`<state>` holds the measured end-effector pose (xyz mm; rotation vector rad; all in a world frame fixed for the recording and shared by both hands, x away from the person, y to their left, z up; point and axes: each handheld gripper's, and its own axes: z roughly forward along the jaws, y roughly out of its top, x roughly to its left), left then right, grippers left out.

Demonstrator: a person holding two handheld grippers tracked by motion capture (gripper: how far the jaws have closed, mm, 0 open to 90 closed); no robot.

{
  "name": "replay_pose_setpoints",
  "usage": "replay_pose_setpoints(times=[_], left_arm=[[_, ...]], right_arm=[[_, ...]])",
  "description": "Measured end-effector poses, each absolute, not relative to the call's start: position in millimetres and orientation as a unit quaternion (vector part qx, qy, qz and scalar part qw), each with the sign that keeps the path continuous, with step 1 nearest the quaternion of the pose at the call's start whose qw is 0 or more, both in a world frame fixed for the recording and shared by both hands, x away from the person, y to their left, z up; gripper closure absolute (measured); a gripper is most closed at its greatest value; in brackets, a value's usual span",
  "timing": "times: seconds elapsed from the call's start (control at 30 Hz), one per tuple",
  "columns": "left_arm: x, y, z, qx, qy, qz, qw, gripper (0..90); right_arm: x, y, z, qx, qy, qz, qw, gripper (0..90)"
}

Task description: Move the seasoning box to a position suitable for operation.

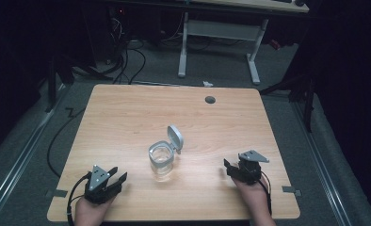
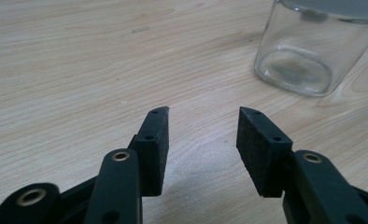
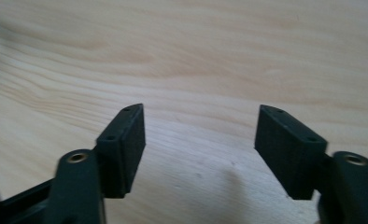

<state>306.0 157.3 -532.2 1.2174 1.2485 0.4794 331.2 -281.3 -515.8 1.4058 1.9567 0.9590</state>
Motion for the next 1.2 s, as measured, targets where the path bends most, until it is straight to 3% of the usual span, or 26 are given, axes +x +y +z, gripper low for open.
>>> replay_pose_setpoints(times=[0.6,0.73,0.83,1.2], left_arm=[[324,145,-530,0.525,0.541,0.197,0.627,85.0],[333,140,-527,0.523,0.538,0.201,0.630,86.0],[343,128,-523,0.522,0.536,0.205,0.631,90.0],[375,83,-518,0.535,0.521,0.188,0.638,90.0]], right_arm=[[305,-284,-519,0.509,0.717,0.404,0.252,56.1],[302,-284,-521,0.499,0.726,0.396,0.259,56.1],[297,-286,-521,0.498,0.727,0.399,0.252,64.1],[296,-280,-523,0.483,0.738,0.407,0.234,64.5]])
